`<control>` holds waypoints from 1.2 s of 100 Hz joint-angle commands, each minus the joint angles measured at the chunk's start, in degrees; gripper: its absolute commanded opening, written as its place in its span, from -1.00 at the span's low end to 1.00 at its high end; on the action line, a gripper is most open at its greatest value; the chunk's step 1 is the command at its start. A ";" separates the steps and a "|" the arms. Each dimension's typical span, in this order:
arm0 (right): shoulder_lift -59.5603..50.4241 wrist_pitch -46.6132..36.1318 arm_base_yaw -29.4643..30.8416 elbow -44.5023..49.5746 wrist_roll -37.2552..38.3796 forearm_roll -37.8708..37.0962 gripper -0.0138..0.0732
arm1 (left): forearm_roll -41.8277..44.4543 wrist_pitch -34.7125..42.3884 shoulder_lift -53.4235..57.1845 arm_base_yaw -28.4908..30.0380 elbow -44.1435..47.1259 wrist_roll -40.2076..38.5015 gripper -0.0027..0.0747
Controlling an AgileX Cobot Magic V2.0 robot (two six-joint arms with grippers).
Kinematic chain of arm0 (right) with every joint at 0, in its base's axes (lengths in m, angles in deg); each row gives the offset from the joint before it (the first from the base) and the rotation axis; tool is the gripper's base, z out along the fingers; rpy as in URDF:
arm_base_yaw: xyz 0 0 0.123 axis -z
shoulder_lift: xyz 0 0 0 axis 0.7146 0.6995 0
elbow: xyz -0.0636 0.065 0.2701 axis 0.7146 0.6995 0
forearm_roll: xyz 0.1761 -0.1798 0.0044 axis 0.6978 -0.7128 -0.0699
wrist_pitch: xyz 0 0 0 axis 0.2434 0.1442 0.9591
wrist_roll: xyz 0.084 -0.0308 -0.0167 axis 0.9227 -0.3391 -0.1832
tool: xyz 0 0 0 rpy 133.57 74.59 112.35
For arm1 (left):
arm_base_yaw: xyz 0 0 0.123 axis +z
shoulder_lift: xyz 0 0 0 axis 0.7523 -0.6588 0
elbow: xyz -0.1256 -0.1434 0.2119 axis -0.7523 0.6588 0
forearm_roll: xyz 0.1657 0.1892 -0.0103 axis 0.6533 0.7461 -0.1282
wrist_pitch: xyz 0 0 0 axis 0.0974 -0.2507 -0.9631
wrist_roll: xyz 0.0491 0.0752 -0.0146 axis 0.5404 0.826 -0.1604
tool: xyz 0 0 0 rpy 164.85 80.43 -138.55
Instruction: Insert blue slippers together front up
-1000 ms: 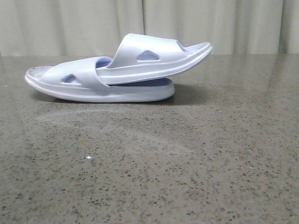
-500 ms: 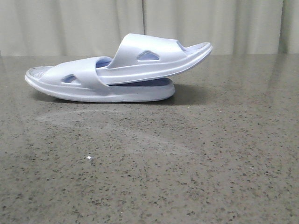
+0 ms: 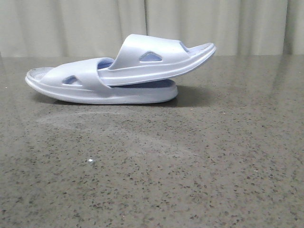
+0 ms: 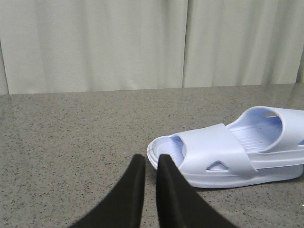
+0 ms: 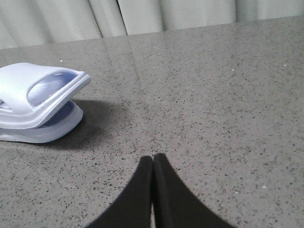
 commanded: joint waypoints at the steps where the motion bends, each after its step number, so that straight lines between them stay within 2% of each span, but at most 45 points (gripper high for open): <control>1: -0.18 -1.29 -0.06 -1.38 -0.10 0.21 -0.89 | -2.08 -0.43 -0.20 -0.41 -1.69 0.13 -0.89; 24: -0.18 -1.29 -0.06 -1.38 -0.10 0.21 -0.89 | -1.86 -0.07 -0.20 -0.41 -1.31 0.13 -0.89; 34: -0.18 -1.29 -0.06 -1.38 -0.10 0.21 -0.89 | 1.89 0.15 -0.20 -0.41 -0.97 -0.80 -0.89; 41: -0.18 -1.29 -0.06 -1.38 -0.10 0.21 -0.89 | 10.88 1.91 0.38 -0.28 -0.97 -10.28 -0.89; 51: -0.18 -1.29 -0.06 -1.38 -0.10 0.21 -0.89 | 30.88 5.88 3.04 -0.18 -0.97 -34.09 -0.89; 60: -0.18 -1.29 -0.06 -1.38 -0.10 0.21 -0.89 | 45.17 7.28 5.29 -0.18 -0.97 -49.33 -0.89; 65: -0.18 -1.29 -0.06 -1.38 -0.10 0.21 -0.89 | 54.41 7.39 6.42 -0.18 -0.89 -56.47 -0.89; 74: -0.18 -1.29 -0.06 -1.38 -0.10 0.21 -0.89 | 65.87 9.21 8.17 -0.18 0.26 -67.80 -0.89; 84: -0.18 -1.29 -0.06 -1.38 -0.10 0.21 -0.89 | 78.50 14.31 10.79 -0.18 3.07 -80.86 -0.89; 91: -0.18 -1.29 -0.06 -1.38 -0.10 0.21 -0.89 | 82.61 17.92 12.93 -0.18 5.84 -84.66 -0.89; 120: -0.18 -1.29 -0.06 -1.38 -0.10 0.21 -0.89 | 84.47 21.42 19.77 -0.29 14.45 -85.67 -0.89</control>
